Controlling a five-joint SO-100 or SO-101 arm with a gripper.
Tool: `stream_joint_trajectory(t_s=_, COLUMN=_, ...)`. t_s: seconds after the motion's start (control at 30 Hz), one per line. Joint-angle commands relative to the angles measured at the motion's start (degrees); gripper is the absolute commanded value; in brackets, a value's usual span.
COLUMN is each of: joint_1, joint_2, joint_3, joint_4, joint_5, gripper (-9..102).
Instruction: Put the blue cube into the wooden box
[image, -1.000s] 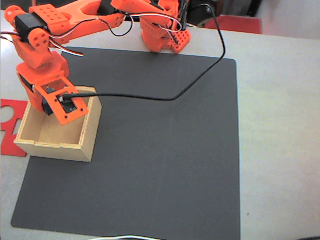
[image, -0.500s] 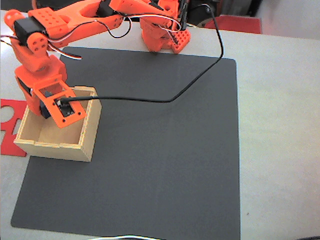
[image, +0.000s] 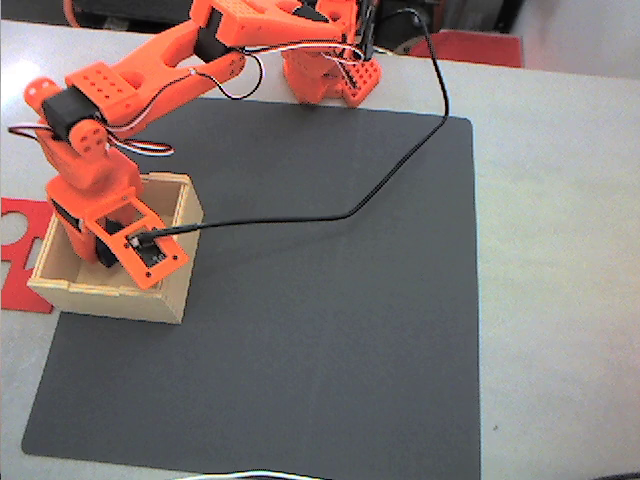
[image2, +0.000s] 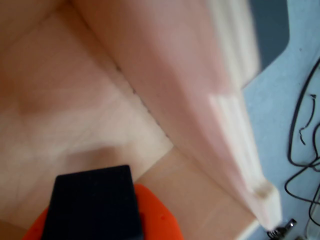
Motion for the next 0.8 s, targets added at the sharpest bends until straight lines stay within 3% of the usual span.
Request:
stream_joint_trajectory(t_s=0.0, joint_1=-0.88, joint_2=0.0, joint_3=-0.7, joint_4=-0.79, joint_5=-0.53, gripper=10)
stream_joint_trajectory(t_s=0.5, joint_1=-1.76, joint_2=1.23, joint_3=-1.14, joint_4=0.7, joint_5=-0.88, gripper=20)
stream_joint_trajectory(t_s=0.77, joint_1=-2.46, joint_2=5.45, joint_3=-1.85, joint_4=2.81, joint_5=-1.14, gripper=18)
